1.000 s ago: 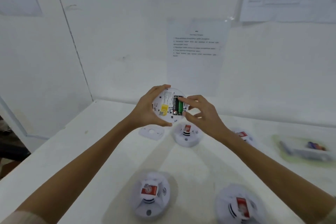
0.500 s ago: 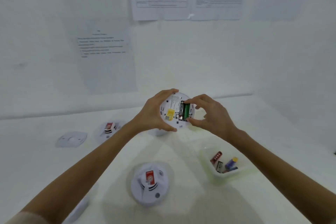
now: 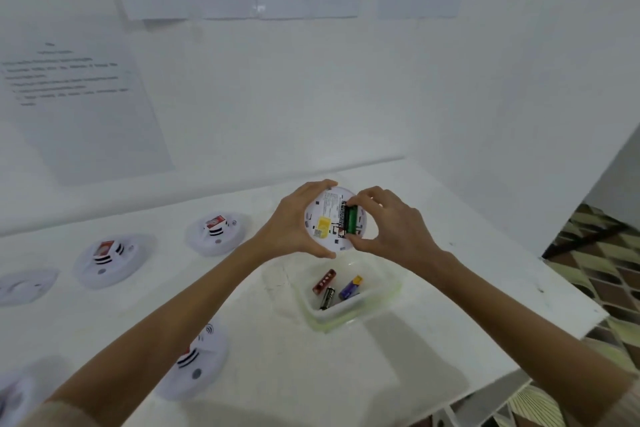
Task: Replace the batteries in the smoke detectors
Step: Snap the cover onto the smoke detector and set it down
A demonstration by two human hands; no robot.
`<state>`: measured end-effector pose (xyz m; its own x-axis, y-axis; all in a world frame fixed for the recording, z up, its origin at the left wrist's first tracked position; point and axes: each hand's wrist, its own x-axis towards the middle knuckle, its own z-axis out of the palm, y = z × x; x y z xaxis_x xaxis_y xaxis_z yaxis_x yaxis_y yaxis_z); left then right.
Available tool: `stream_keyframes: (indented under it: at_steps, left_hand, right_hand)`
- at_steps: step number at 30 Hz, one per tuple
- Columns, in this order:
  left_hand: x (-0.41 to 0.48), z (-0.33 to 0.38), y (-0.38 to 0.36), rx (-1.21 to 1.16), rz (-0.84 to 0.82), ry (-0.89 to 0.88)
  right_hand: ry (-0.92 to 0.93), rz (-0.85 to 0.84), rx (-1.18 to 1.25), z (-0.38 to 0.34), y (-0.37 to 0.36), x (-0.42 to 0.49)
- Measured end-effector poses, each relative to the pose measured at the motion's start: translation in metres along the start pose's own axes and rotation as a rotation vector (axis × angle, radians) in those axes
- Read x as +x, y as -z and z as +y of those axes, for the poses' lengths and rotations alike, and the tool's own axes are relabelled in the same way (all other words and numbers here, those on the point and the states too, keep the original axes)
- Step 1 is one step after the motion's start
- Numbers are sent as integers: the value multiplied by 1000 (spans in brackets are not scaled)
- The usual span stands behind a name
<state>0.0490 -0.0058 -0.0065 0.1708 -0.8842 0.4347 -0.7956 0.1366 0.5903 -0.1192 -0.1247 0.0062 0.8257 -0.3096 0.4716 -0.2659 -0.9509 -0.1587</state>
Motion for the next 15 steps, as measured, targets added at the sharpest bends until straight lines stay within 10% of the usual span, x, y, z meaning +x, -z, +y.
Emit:
stream_keyframes:
  at_steps: [15]
  left_hand:
    - [-6, 8, -12, -6, 42, 74]
  right_hand:
    - [142, 39, -50, 3, -23, -2]
